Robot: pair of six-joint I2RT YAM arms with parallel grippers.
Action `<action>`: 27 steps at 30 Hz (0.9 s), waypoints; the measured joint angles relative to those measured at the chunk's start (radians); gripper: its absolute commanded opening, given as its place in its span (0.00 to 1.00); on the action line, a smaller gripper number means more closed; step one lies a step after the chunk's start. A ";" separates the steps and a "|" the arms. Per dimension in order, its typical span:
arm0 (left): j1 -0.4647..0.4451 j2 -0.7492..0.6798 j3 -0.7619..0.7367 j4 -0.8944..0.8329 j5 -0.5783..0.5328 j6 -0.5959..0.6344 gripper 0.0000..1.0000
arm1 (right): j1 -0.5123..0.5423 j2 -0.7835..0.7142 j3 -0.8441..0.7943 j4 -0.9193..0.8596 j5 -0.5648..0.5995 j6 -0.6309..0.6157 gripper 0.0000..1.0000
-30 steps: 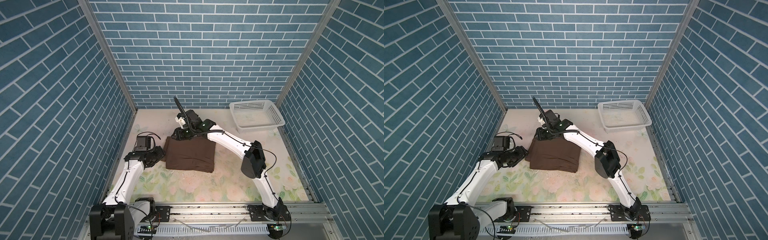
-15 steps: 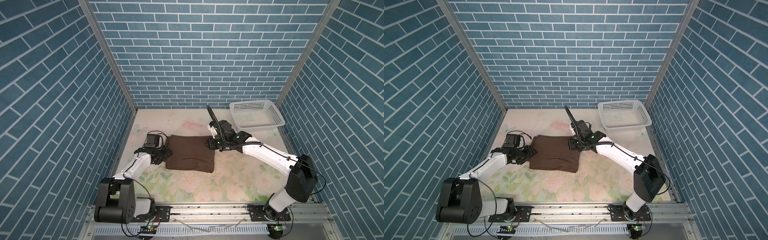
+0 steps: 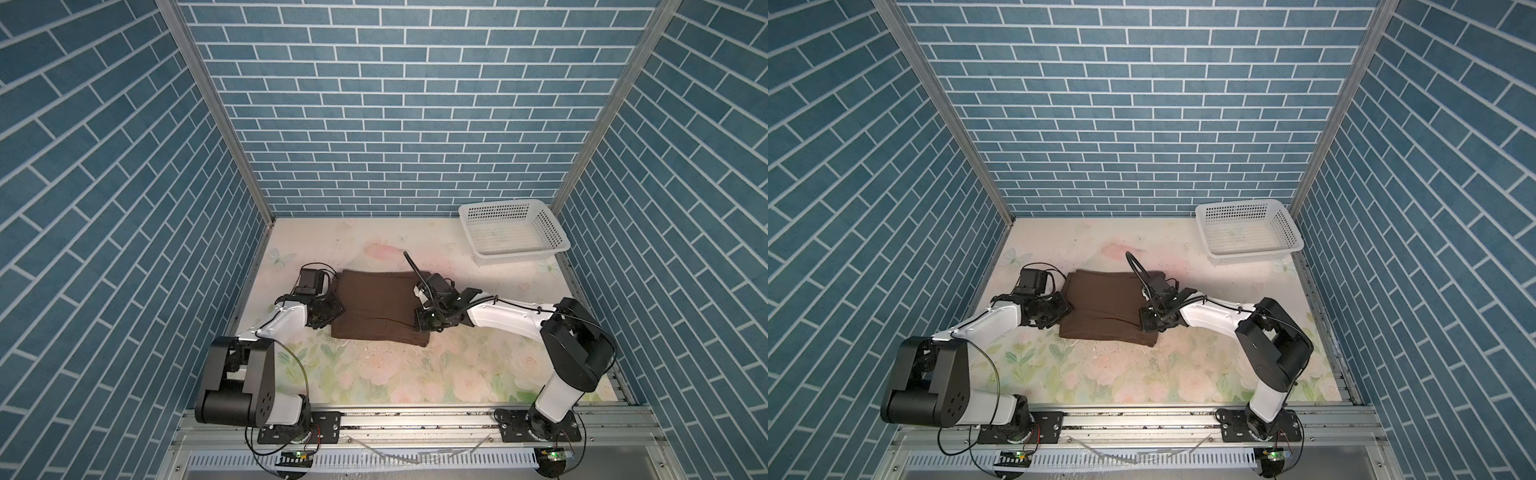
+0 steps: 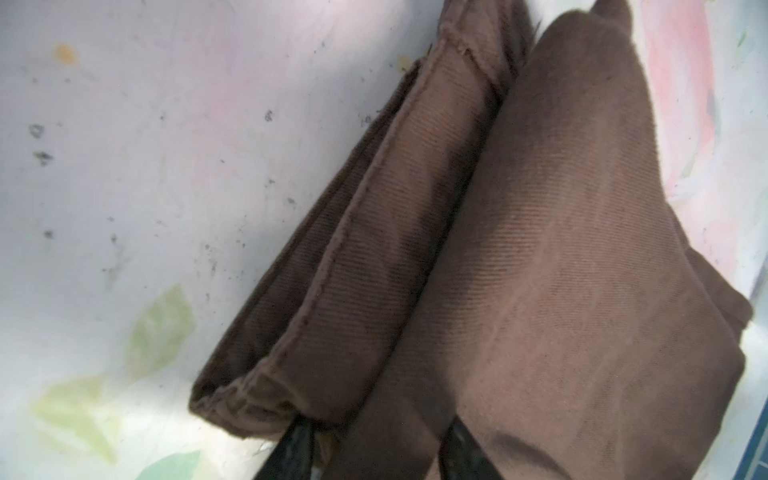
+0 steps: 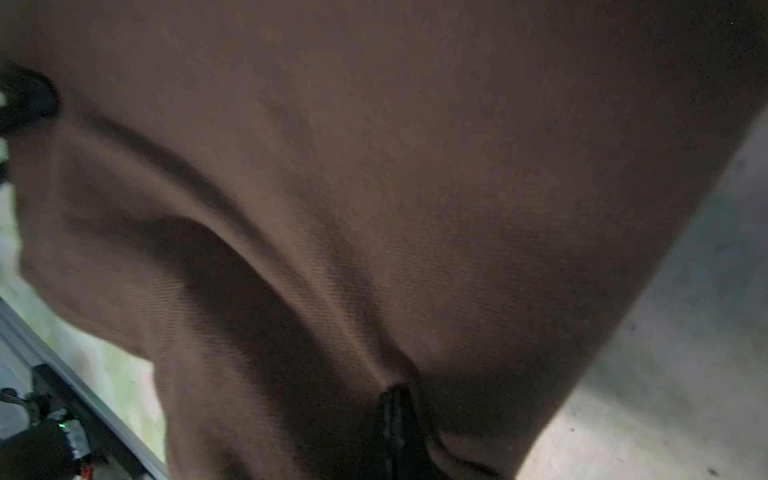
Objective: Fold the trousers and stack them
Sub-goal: 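Fold the held leg end with the right gripper over onto the waist end, then lay the folded end down, open the right gripper and withdraw it toward the basket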
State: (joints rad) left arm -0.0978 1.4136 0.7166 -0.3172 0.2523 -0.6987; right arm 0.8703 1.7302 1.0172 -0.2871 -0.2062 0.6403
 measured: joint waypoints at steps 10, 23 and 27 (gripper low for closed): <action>-0.006 0.000 0.033 -0.016 0.020 0.000 0.07 | 0.005 -0.007 -0.034 0.051 0.013 0.006 0.00; -0.017 -0.097 0.182 -0.121 0.060 0.020 0.05 | -0.006 -0.149 -0.034 -0.080 0.129 -0.046 0.00; -0.018 -0.137 0.226 -0.162 -0.004 0.059 0.12 | -0.009 -0.187 -0.034 -0.088 0.150 -0.046 0.00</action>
State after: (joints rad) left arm -0.1158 1.2762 0.9428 -0.4789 0.2485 -0.6399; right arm 0.8616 1.5433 0.9829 -0.3748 -0.0566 0.5941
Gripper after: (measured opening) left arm 0.105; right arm 0.041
